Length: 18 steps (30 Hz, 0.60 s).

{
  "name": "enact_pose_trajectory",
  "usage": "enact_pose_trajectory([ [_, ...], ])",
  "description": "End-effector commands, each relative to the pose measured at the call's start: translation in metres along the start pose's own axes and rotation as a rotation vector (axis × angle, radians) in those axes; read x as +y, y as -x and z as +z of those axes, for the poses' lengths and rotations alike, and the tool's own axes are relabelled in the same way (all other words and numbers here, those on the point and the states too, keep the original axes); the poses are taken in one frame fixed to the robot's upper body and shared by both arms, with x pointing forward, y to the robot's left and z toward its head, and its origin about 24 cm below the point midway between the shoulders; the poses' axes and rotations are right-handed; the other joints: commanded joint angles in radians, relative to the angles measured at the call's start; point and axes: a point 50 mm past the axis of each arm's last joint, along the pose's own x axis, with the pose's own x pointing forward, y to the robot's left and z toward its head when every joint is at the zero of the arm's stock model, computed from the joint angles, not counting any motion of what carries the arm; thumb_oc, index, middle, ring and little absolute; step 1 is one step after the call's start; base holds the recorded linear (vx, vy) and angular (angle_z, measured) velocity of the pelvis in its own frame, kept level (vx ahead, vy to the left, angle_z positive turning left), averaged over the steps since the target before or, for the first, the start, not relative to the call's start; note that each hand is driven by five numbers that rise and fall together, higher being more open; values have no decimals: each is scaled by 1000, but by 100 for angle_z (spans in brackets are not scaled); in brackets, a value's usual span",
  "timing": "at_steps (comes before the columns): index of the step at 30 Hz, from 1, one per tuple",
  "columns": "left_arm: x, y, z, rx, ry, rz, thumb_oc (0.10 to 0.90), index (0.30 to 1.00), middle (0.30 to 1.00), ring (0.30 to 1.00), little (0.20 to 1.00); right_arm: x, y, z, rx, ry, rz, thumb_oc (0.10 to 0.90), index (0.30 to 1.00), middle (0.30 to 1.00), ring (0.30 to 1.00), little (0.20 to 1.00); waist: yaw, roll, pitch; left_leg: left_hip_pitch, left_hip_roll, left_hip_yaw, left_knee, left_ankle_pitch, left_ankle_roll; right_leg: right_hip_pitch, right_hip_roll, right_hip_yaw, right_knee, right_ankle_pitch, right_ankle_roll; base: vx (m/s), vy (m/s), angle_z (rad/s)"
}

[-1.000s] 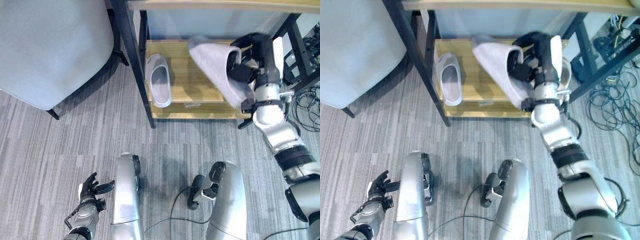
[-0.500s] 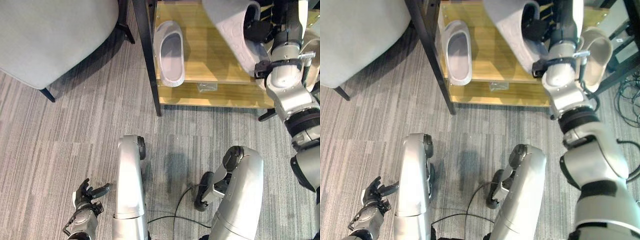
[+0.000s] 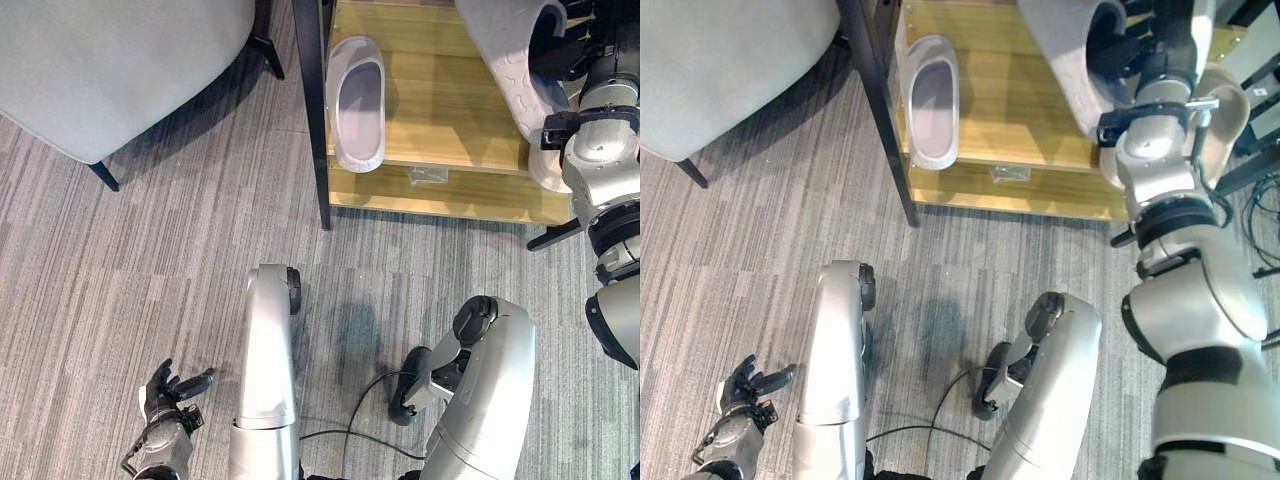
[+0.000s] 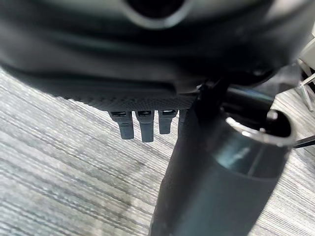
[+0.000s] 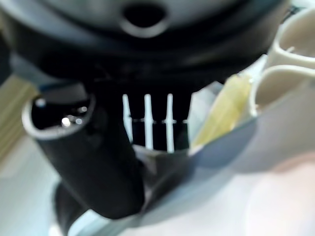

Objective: Arrange the slippers neatly on the shoe rack.

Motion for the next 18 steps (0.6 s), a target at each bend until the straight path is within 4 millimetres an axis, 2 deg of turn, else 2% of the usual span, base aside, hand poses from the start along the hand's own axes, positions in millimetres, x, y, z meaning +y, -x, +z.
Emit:
enact_pose_trajectory([
  [1, 25, -5, 23, -139, -65, 66, 800, 900, 900, 900, 900, -46, -26, 96, -306, -228, -168, 400, 300, 300, 300, 300, 65, 29, -3, 27, -7, -73, -57, -15, 104, 29, 24, 25, -52, -69, -107, 64, 19, 3],
  [7, 19, -4, 18, -119, -76, 50, 800, 900, 900, 900, 900, -41, -29, 115, -338, -237, -139, 400, 300, 300, 300, 300, 72, 11, 1, 27, -10, -82, -85, -10, 104, 29, 24, 26, -68, -70, -108, 25, 2, 2],
  [10, 16, -5, 16, -98, -80, 50, 800, 900, 900, 900, 900, -32, -31, 115, -296, -237, -122, 400, 300, 300, 300, 300, 71, 1, 2, 27, -9, -84, -87, -15, 105, 29, 21, 31, -67, -71, -110, 0, 0, 0],
  [14, 7, -3, 8, -59, -91, 36, 800, 900, 900, 900, 900, -15, -30, 111, -240, -340, -117, 400, 300, 300, 300, 300, 66, -9, 2, 27, -7, -79, -77, -27, 107, 29, 22, 40, -62, -72, -112, 0, 0, 0],
  [18, 4, -3, 4, -39, -102, 39, 800, 900, 900, 900, 900, -5, -27, 109, -230, -333, -99, 400, 300, 300, 300, 300, 59, -16, 2, 27, -5, -75, -67, -34, 108, 29, 23, 44, -52, -72, -112, 1, 26, 0],
])
